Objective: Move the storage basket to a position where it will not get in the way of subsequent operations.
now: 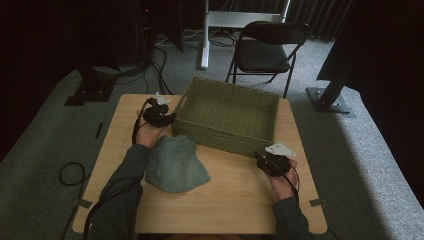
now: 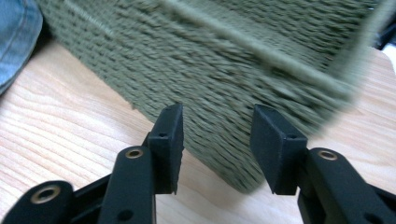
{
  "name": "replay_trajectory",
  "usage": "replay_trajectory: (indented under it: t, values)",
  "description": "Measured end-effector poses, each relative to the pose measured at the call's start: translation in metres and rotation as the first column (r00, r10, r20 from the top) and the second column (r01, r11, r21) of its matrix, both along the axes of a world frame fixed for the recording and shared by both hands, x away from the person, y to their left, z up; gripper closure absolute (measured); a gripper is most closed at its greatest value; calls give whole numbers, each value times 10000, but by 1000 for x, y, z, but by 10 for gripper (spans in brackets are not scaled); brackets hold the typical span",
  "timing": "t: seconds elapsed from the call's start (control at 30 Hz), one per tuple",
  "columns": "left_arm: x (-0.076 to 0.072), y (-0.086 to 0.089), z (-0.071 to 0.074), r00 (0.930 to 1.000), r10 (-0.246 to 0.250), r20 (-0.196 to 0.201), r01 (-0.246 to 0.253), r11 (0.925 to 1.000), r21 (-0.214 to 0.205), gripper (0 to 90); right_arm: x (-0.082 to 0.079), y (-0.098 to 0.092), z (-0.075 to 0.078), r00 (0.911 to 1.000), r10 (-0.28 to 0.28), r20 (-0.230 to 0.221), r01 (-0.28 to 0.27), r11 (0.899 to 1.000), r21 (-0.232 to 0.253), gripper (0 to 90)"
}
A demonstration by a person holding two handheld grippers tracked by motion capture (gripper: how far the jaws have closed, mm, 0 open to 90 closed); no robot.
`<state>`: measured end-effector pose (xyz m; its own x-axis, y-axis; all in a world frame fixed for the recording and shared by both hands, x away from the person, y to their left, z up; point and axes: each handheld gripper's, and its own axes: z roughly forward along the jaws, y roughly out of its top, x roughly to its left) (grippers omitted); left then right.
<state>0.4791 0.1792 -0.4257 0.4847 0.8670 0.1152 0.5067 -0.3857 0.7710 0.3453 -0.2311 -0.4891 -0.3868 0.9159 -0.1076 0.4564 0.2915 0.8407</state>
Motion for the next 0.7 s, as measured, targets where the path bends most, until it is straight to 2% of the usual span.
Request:
replay_trajectory:
  t: [0.03,0.1,0.13,0.3,0.37,0.47,0.53,0.63,0.7]
  values:
    - [-2,5,-1,10000,12,-52,-15,9991,-433,586,-2,-3,1,9999,-113,24,113,9998,132,546]
    - [-4,8,-3,10000,85,-50,-87,9989,-467,586,-5,-10,3,9991,-412,33,411,9990,154,555]
    - [-5,9,-4,10000,65,-59,-68,9987,-509,586,-6,-13,4,9979,-640,45,640,9979,129,588]
    - [-11,13,-10,10000,-8,-96,1,9976,-688,587,-5,-23,4,9926,-1212,-86,1214,9924,217,653]
    - [-11,13,-13,9997,-34,-223,21,9983,-580,587,-4,-24,4,9930,-1176,-100,1177,9929,168,672]
    - [-11,13,-17,9993,-61,-364,36,9978,-666,593,3,-23,8,9929,-1178,-134,1178,9930,-38,772]
    - [-11,14,-17,9992,-50,-389,19,9969,-783,601,6,-24,11,9936,-1121,-162,1121,9937,-12,773]
    - [-11,12,-19,9989,-144,-447,114,9978,-658,612,13,-25,12,9939,-1083,-230,1081,9941,-76,778]
    - [-12,12,-22,9985,-231,-491,198,9975,-672,613,18,-27,12,9935,-1101,-273,1103,9939,43,779]
